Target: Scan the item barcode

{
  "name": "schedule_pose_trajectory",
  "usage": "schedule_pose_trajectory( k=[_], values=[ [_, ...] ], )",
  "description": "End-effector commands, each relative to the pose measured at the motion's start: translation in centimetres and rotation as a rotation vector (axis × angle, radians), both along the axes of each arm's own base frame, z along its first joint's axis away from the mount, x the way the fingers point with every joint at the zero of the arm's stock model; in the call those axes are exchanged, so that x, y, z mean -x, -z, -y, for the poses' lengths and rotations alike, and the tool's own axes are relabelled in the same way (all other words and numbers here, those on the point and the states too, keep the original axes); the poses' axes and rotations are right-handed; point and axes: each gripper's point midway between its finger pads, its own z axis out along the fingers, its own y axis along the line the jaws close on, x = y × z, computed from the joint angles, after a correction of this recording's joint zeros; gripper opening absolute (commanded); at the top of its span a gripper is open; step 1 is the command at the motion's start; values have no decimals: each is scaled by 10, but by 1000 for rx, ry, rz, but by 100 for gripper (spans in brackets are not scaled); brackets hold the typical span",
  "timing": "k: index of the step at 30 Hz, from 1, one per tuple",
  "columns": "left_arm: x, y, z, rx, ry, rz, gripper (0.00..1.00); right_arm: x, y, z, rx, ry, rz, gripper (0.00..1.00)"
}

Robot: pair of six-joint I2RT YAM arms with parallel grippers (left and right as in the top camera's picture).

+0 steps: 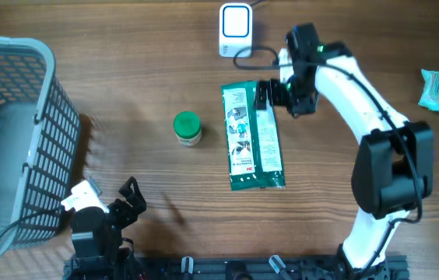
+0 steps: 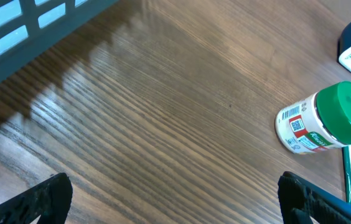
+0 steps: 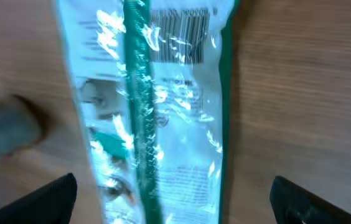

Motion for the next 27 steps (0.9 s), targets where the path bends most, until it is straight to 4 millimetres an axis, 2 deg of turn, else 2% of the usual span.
schedule_pose_trajectory(
  k=[1, 6, 8, 11, 13, 14, 15, 18, 19, 22, 24, 27],
  values=[
    [0, 0, 0, 2, -1, 4, 100, 26, 35, 1, -28, -69, -52, 100],
    [0, 0, 0, 2, -1, 4, 100, 30, 47, -9, -94, -74, -44, 100],
    [0, 0, 0, 2, -1, 4, 100, 36, 58, -12, -88, -83, -71, 100],
    [0, 0, 0, 2, -1, 4, 100, 53, 97, -14, -13, -88, -169, 100],
    [0, 0, 0, 2, -1, 4, 100, 69, 137, 2, 170, -47, -245, 98],
    [0, 0, 0, 2, -1, 4, 100, 78, 153, 8, 235, -41, -282, 91],
    [0, 0, 0, 2, -1, 4, 100, 88, 165, 12, 273, -53, -318, 77],
    [0, 0, 0, 2, -1, 4, 100, 110, 194, 20, 331, -43, -409, 23],
    [0, 0, 0, 2, -1, 4, 100, 111, 197, 22, 336, -18, -419, 6],
    [0, 0, 0, 2, -1, 4, 100, 107, 193, 25, 336, 15, -427, 4],
    [0, 0, 0, 2, -1, 4, 100, 97, 180, 27, 352, 17, -423, 4],
    [0, 0, 0, 2, -1, 4, 100, 61, 145, 43, 470, 13, -281, 4]
  ],
)
